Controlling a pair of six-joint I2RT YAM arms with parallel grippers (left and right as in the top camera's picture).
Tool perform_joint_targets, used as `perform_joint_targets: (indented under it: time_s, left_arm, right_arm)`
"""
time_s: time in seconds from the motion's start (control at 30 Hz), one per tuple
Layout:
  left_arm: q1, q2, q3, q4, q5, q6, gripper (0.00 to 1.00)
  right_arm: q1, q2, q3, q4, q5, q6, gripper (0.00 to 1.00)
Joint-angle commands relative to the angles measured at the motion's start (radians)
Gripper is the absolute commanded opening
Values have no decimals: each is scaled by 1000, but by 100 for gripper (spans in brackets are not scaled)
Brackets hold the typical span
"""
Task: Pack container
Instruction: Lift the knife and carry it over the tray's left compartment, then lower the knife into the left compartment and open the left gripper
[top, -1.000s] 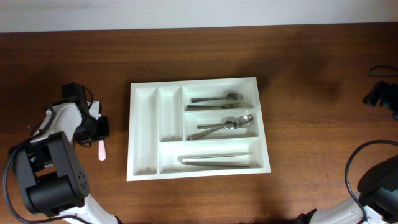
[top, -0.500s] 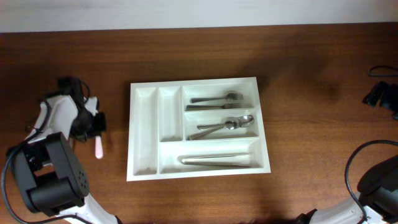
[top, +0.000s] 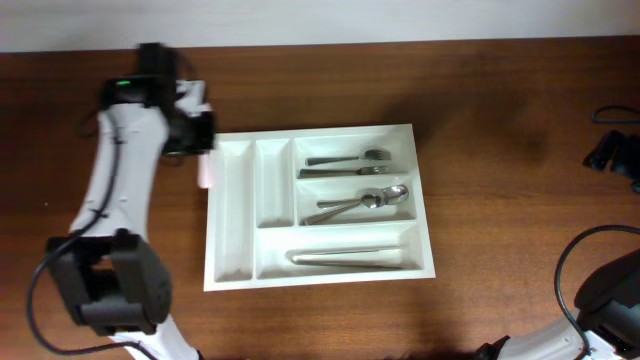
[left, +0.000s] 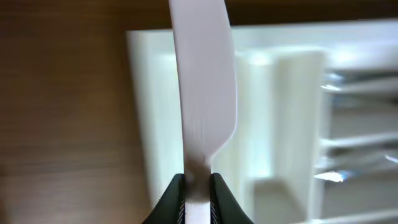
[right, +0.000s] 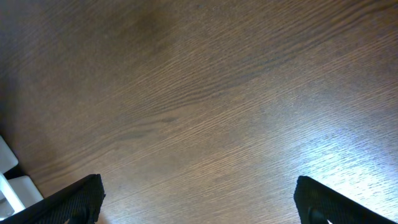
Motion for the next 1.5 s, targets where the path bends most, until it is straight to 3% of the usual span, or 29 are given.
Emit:
perform_joint_targets:
  time_s: [0.0,0.1,0.5,0.7,0.9,1.03,1.17,1.33,1.47]
  left_arm:
    - [-142,8,11,-13,24,-149,9]
    - [-228,19,9,-14,-49,-269,10]
    - [-288,134,8,-34,-16,-383,16]
    - [-288,158,8,-27,-17,-382,17]
    - [-290,158,8,-25,-21,-370,28]
    - [-290,158,8,-25,-24,-365,31]
    - [-266,156,49,-34,-34,-284,38]
    - [-205,156,177,-122,-149,-195,41]
    - [-141,156,229,-179,-329,-171,42]
  right_arm:
    - [1,-22,-5,0,-12,5,99]
    - [1,-22,-5,0,-12,5,99]
    - [1,-22,-5,0,-12,5,99]
    - [1,-22,-5,0,-12,5,99]
    - [1,-22,-5,0,-12,5,99]
    - [1,-22,-5,0,-12,5,99]
    - [1,-22,-5,0,-12,5,99]
    - [1,-22,-5,0,-12,5,99]
    - [1,-22,-5,0,-12,5,99]
